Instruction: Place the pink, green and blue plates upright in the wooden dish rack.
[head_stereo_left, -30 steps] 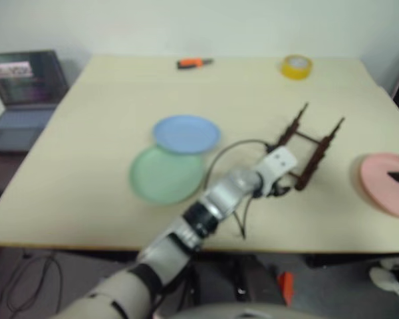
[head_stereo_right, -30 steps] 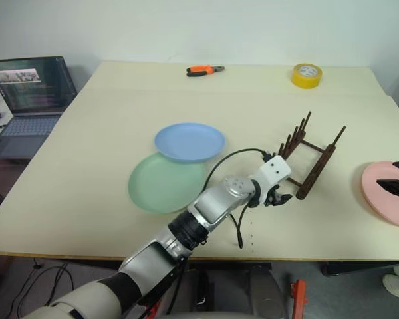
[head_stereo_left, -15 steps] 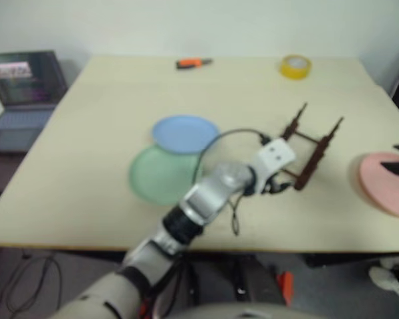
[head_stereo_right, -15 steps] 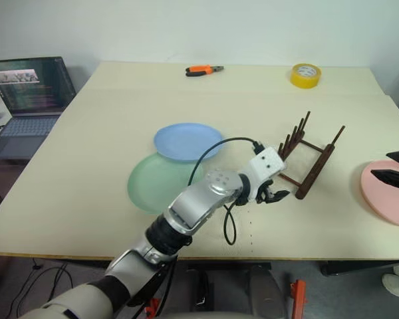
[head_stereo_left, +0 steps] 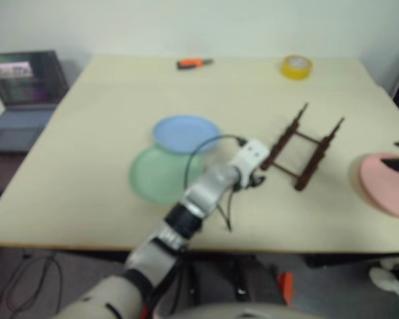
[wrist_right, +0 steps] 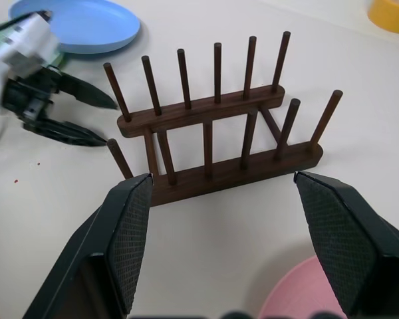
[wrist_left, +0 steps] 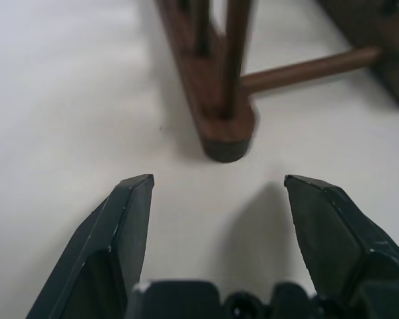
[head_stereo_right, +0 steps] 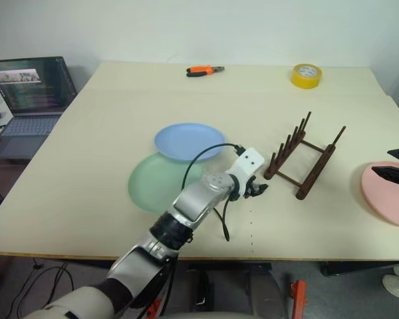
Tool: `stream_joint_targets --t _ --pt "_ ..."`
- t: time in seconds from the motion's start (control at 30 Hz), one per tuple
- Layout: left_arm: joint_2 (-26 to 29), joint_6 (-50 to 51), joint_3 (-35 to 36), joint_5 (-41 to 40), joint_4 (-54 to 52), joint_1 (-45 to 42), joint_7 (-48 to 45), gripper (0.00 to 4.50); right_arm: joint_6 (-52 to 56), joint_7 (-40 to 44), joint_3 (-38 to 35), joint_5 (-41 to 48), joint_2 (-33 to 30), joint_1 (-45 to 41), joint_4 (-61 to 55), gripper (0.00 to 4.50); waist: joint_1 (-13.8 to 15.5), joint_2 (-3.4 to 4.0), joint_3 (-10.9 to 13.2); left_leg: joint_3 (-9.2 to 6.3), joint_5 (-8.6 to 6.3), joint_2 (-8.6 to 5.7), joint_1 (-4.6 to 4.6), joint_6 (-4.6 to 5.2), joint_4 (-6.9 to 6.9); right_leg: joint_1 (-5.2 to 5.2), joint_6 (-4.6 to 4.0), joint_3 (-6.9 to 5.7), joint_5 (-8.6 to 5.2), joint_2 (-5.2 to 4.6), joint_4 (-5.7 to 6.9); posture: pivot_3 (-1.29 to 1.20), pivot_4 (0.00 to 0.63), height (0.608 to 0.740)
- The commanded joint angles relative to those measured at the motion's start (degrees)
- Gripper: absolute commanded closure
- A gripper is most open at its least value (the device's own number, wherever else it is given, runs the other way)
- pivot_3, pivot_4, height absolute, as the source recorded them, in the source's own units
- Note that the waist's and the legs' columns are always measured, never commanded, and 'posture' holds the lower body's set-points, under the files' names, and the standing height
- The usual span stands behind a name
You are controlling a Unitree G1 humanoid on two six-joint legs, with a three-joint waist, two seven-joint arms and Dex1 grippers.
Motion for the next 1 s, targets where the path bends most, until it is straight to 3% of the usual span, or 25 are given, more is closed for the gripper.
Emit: stream_joint_targets --t 0.03,0.53,0.63,0.83,1.0 --pt "-2.5 -4.7 2.1 1.3 4.7 -3.3 1.3 1.04 -0.5 0.0 -3.4 0.6 -1.4 0.5 -2.1 0.81 0.0 0.0 0.0 0.0 0.0 -0.01 0.0 0.0 0.0 0.0 0.0 0.0 0.0 0.0 -0.01 0.0 0.15 0.74" --pt "-7.9 -16.1 5.3 1.9 22.9 -8.0 2.9 1.04 0.7 -1.3 -6.4 1.2 0.0 4.6 -5.3 0.81 -0.1 -0.02 0.0 -0.06 0.0 -0.04 0.09 -0.01 0.06 0.1 0.04 0.0 0.02 0.02 -0.01 0.0 0.15 0.74" --pt "-7.9 -18.8 6.1 1.8 26.3 -9.5 2.7 1.62 0.8 -2.1 -5.7 1.4 0.6 4.3 -5.9 0.77 -0.2 -0.02 0.0 -0.11 0.0 -0.04 0.11 -0.01 0.06 0.12 0.04 -0.01 0.02 0.02 -0.01 0.0 0.15 0.74" --pt "-6.3 -21.4 6.8 1.7 28.2 -10.7 1.0 3.52 0.9 -3.0 -5.4 1.6 1.5 4.2 -6.7 0.77 -0.3 -0.02 0.0 -0.15 -0.01 -0.05 0.1 -0.01 0.01 0.11 0.04 -0.03 0.02 0.07 -0.01 0.0 0.15 0.74" --pt "-3.7 -22.9 6.6 2.4 27.9 -11.3 -2.2 3.51 0.5 -3.5 -4.5 1.5 2.1 3.5 -6.2 0.77 -0.3 -0.04 0.0 -0.15 -0.01 -0.04 0.06 -0.01 -0.01 0.09 0.03 -0.03 0.01 0.09 -0.04 0.0 0.15 0.74"
